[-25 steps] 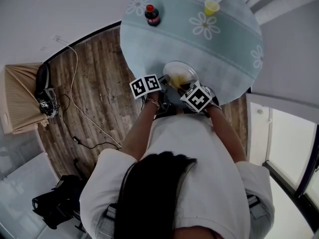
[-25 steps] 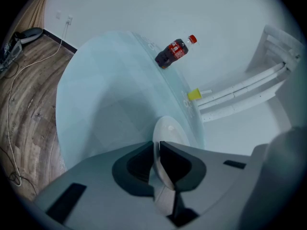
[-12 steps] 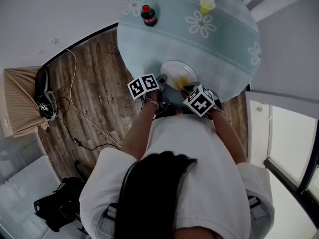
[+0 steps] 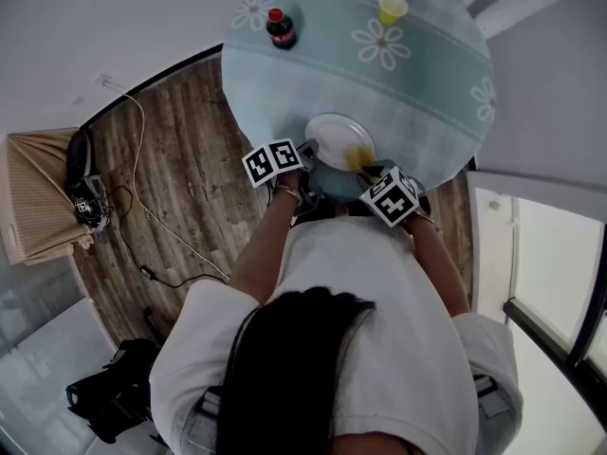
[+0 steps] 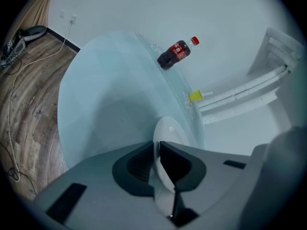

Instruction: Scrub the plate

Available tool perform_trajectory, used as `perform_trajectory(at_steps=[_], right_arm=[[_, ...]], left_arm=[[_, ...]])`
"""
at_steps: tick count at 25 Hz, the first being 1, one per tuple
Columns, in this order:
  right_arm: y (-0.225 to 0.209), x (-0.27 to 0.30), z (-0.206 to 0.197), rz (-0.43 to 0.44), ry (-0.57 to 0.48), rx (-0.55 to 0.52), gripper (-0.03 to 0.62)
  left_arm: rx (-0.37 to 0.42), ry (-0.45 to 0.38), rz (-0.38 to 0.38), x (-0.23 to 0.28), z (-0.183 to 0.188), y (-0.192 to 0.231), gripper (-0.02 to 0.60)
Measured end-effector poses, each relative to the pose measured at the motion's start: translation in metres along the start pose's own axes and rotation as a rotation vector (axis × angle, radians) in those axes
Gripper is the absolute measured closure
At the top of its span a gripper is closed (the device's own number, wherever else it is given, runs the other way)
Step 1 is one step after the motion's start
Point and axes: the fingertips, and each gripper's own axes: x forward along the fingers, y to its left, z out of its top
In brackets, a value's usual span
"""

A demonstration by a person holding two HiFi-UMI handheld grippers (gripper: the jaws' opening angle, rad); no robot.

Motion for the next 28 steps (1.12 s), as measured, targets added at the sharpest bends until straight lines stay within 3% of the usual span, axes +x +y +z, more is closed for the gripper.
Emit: perform_trajectory(at_steps=[28], right_arm=[[-0.062, 0.000, 0.019, -0.158, -0.037, 0.098, 0.533]], left_arm=[[0.001, -0.005, -0.006, 0.001, 0.000, 0.000, 0.537]])
